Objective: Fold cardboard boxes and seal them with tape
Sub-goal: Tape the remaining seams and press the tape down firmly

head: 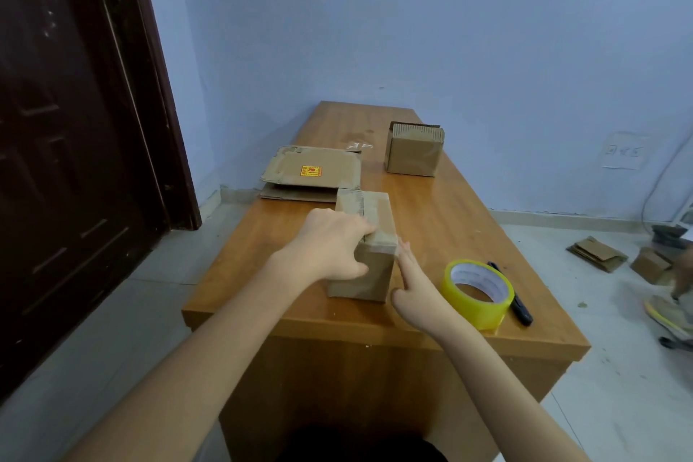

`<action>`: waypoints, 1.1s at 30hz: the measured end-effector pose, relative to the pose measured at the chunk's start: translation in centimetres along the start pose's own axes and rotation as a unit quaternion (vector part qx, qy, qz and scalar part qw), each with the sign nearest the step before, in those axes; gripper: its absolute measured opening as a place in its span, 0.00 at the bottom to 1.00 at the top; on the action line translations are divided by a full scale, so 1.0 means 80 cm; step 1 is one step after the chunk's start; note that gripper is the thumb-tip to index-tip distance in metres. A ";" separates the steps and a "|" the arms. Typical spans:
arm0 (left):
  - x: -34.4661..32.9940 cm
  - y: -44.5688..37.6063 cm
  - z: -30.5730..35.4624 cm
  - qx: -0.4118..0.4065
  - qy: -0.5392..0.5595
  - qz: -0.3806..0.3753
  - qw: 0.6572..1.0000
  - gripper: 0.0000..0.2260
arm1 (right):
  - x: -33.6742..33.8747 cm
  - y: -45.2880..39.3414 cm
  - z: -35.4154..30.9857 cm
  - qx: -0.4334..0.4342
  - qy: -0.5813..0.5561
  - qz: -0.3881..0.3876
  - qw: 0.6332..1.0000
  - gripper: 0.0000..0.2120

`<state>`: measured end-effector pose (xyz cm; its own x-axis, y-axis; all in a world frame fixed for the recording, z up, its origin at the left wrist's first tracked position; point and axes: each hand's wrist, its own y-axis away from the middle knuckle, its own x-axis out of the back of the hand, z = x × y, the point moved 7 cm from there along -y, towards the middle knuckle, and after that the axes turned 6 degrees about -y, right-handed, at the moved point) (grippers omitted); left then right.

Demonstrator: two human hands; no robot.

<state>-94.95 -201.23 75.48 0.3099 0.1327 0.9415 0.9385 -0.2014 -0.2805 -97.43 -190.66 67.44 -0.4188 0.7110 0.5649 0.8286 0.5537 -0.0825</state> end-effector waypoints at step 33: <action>-0.030 0.012 -0.079 0.023 0.342 0.012 0.939 0.21 | 0.070 -0.026 -0.039 0.233 0.063 0.022 0.970 0.20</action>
<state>-95.76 -207.86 74.12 0.1752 -0.5298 0.8298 0.9431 -0.1517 -0.2959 -100.37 -189.19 73.32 -0.3143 0.6957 0.6459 0.5739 0.6812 -0.4545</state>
